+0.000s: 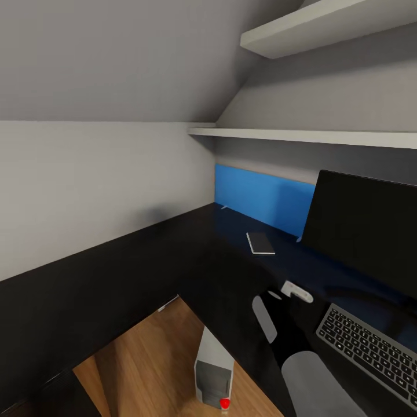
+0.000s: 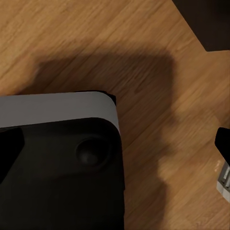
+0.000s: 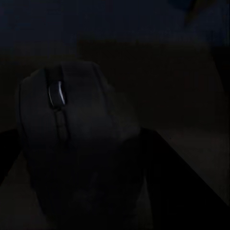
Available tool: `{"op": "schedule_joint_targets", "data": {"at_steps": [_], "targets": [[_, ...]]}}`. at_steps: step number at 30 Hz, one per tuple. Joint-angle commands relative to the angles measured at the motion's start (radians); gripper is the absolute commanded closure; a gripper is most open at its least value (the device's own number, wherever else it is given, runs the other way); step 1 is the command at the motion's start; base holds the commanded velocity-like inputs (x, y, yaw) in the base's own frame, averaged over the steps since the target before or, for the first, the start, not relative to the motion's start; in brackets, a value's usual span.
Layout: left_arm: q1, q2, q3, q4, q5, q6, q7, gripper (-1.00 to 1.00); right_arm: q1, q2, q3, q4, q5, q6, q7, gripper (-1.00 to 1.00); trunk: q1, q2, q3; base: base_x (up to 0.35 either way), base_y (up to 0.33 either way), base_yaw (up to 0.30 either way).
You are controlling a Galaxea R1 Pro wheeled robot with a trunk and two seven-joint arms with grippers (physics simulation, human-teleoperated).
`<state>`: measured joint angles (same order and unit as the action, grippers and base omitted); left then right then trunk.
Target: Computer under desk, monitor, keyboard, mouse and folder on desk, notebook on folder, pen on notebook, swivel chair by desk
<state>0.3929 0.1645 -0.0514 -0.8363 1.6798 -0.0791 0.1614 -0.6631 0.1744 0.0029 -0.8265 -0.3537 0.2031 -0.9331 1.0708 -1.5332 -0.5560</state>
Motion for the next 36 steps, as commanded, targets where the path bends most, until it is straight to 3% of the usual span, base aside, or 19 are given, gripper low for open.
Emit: {"op": "schedule_joint_targets", "data": {"at_steps": [1, 10, 18, 36], "targets": [[0.001, 0.001, -0.005, -0.002, 0.009, -0.008, 0.005, -1.0, -0.001, 0.0, 0.001, 0.002, -0.004, 0.002, -0.008, 1.0, 0.0, -0.001, -0.001, 0.0, 0.0, 0.0], [-0.002, 0.002, -0.005, -0.002, 0.009, -0.008, 0.006, -1.0, -0.006, 0.0, 0.002, 0.015, -0.01, -0.011, -0.02, 1.0, 0.0, -0.001, -0.001, 0.0, 0.0, -0.004], [-0.002, 0.001, -0.007, 0.004, 0.009, -0.008, 0.005, -1.0, -0.033, 0.0, 0.0, 0.016, -0.016, -0.01, -0.062, 1.0, 0.0, -0.001, -0.001, 0.0, 0.0, -0.202], [-0.003, -0.003, -0.005, 0.007, 0.009, -0.007, 0.003, -1.0, -0.038, 0.0, 0.0, 0.017, -0.017, 0.001, -0.069, 1.0, 0.0, -0.001, -0.001, 0.0, 0.0, -0.084]]}}
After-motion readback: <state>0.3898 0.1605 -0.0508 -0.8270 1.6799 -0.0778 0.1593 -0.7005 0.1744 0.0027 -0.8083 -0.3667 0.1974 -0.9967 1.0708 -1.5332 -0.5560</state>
